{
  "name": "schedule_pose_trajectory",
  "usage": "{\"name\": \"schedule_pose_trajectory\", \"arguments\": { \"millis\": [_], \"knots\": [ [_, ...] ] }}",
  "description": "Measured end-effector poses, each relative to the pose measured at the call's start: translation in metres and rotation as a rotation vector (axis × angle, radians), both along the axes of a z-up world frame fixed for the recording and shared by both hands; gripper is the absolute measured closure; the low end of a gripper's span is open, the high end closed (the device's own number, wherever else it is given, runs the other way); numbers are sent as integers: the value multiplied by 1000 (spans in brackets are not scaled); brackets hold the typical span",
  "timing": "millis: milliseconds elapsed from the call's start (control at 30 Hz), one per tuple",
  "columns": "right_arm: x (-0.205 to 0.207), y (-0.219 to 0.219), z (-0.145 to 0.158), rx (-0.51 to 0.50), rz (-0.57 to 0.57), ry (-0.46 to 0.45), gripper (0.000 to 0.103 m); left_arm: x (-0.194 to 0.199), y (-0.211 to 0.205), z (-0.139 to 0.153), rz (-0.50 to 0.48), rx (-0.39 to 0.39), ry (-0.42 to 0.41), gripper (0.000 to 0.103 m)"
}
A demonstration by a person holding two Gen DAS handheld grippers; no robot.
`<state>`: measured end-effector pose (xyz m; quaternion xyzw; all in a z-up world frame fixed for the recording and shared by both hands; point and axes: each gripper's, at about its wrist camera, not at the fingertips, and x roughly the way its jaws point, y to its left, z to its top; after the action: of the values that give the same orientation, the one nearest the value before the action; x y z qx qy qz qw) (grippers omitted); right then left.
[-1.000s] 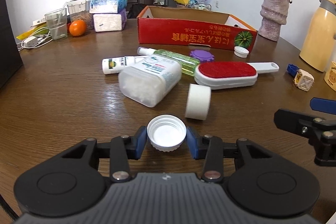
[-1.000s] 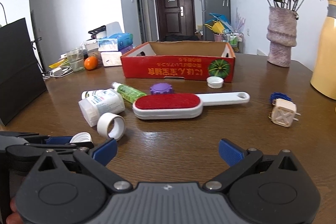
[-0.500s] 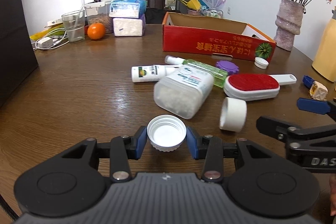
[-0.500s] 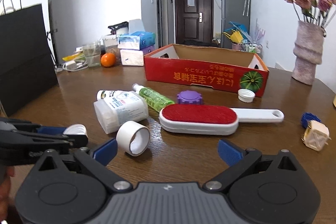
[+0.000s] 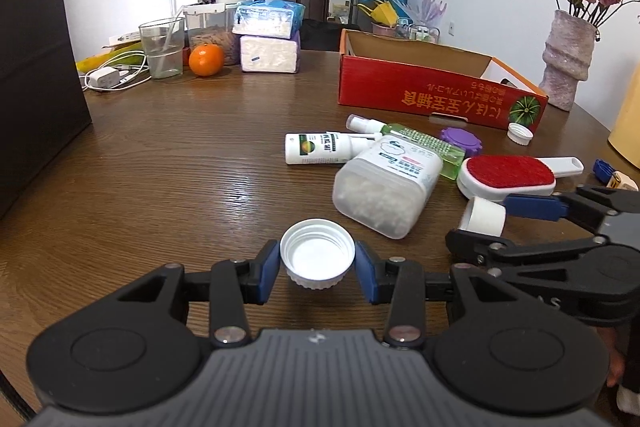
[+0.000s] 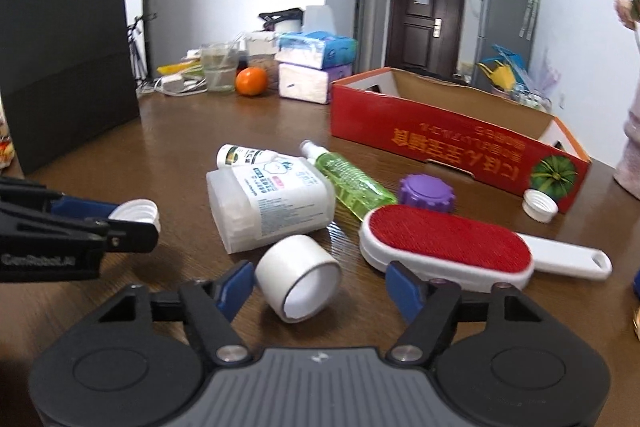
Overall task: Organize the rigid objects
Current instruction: 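Grasp the white tape roll with the right tool while the left tool holds the cap, then carry the cap and tape roll with both tools over the cardboard box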
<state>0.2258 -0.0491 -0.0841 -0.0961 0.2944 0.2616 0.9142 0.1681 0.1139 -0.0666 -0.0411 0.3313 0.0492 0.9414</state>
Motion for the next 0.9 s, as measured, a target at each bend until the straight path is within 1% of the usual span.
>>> {"name": "schedule_pose_trajectory", "arguments": {
  "millis": [67,100,133,300,567,767,900],
  "knots": [
    [7,3,-3,-7,20,11,43,0,3,0,7,-2,-1,61],
    [9,4,-4,-9,30,19,52,0,4,0,10,-2,-1,61],
    [12,5,-4,-9,37,29,56,0,5,0,12,-3,-1,61],
    [9,6,-4,-1,57,13,56,2,7,2,16,-3,-2,62],
    [4,2,9,22,30,-34,56,6,-2,13,5,-3,-29,62],
    [5,-8,25,34,-28,-73,56,12,-13,29,-15,1,-71,62],
    [8,-19,35,60,-59,-92,56,19,-24,40,-34,-1,-95,62]
  ]
}}
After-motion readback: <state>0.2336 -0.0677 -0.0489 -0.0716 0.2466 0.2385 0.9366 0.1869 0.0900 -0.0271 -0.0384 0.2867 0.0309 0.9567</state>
